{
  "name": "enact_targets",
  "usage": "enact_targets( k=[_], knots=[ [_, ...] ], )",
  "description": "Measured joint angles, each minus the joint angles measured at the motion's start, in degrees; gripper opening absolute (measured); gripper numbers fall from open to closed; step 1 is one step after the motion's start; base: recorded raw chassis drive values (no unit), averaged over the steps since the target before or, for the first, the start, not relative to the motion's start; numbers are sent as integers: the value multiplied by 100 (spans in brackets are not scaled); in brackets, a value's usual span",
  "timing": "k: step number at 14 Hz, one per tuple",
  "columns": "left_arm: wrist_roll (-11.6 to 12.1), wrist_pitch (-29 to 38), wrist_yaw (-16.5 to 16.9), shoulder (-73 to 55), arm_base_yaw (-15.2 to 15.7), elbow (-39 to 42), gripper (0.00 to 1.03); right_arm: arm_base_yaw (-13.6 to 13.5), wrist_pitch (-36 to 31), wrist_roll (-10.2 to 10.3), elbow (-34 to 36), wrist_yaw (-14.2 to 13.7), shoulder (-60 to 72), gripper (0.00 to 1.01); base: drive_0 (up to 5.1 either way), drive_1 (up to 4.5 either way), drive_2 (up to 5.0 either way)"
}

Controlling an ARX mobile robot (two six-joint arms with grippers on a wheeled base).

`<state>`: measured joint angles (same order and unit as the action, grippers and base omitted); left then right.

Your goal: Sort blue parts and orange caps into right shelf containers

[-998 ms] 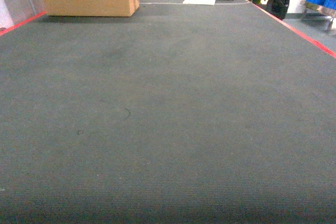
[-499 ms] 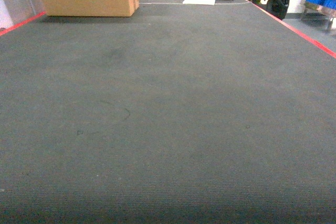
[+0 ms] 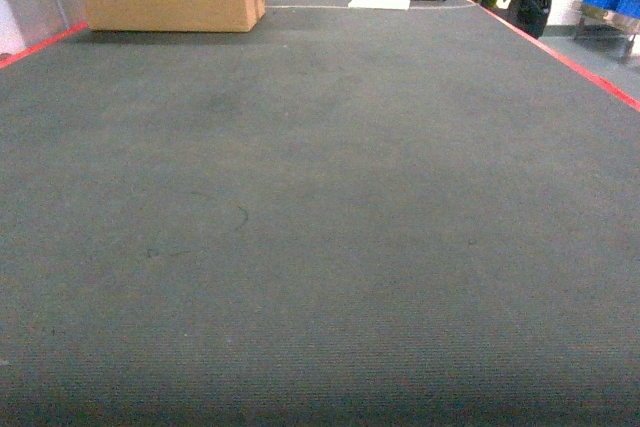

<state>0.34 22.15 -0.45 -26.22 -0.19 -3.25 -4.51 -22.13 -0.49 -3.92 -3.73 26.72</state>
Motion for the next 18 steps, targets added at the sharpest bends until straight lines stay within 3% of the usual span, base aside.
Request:
enact_targets(
  k=[1,4,5,10,11,18],
  knots=[
    [-13,-142,-7,221,46,50,43,468,142,4,87,299,-225,43,0,0,0],
    [-11,-350,46,664,17,271,43,452,313,7,273,369,-706,43,0,0,0],
    [-13,-785,44,1169,17,271,43,452,713,9,321,376,-1187,43,0,0,0],
    [-13,-1458,39,1777,17,267,43,452,1268,9,321,376,-1698,43,0,0,0],
    [-15,-2341,33,2452,17,267,43,452,2205,15,319,380,-2332,43,0,0,0],
    [-15,-2258,44,2559,17,267,43,452,2251,26,315,376,-2645,43,0,0,0]
  ],
)
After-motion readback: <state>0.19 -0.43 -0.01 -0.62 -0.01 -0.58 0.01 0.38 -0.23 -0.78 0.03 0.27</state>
